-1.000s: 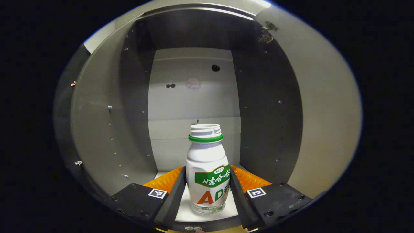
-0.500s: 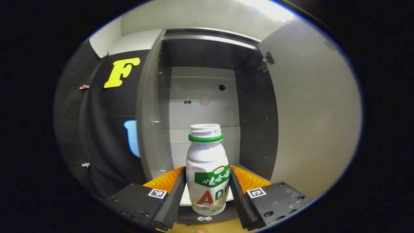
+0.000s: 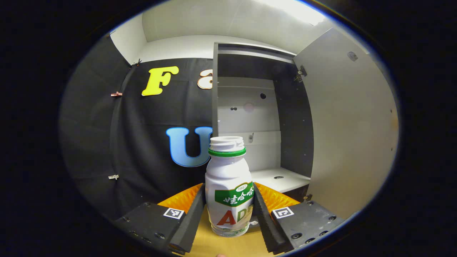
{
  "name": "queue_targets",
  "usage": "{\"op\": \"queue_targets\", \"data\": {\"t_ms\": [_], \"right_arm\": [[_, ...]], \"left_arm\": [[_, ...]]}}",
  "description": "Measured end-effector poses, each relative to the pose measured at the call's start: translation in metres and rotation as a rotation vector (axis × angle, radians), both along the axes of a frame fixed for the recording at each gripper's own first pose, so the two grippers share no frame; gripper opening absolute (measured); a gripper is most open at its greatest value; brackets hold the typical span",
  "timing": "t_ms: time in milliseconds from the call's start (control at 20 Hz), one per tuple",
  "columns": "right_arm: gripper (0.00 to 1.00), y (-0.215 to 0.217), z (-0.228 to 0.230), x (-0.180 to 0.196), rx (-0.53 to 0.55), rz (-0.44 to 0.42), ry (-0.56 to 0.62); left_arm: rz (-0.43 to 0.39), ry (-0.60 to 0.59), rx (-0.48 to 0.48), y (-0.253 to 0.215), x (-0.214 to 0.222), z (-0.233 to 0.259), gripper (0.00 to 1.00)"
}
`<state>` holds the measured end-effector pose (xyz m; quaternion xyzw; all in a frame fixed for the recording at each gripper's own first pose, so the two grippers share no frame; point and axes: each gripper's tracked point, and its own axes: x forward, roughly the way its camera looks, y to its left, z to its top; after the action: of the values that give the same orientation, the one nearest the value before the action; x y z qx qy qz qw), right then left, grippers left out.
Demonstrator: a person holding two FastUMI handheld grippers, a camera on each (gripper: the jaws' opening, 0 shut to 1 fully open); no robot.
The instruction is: Open the cabinet door with the right hand, grasp the bottle in the cabinet with the left hand and place it on the coaster, then close the cabinet door with the right hand.
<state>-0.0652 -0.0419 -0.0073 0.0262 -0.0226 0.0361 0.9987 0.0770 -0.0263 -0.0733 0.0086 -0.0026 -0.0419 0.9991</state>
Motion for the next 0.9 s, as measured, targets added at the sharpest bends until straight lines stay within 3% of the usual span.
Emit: {"op": "queue_targets", "data": {"t_ms": [400, 650, 900], "right_arm": [[0.98, 0.031, -0.006, 0.012, -0.008, -0.001, 0.004], [0.98, 0.022, -0.006, 0.015, -0.048, -0.051, -0.012], [0.98, 0.009, -0.001, 0.022, -0.081, -0.074, -0.053]], "left_arm": [[0.013, 0.043, 0.001, 0.028, -0.066, -0.097, 0.75], [-0.023, 0.106, -0.034, 0.02, -0.09, -0.171, 0.75], [-0.018, 0.135, -0.011, 0.017, -0.104, -0.233, 0.75]]}}
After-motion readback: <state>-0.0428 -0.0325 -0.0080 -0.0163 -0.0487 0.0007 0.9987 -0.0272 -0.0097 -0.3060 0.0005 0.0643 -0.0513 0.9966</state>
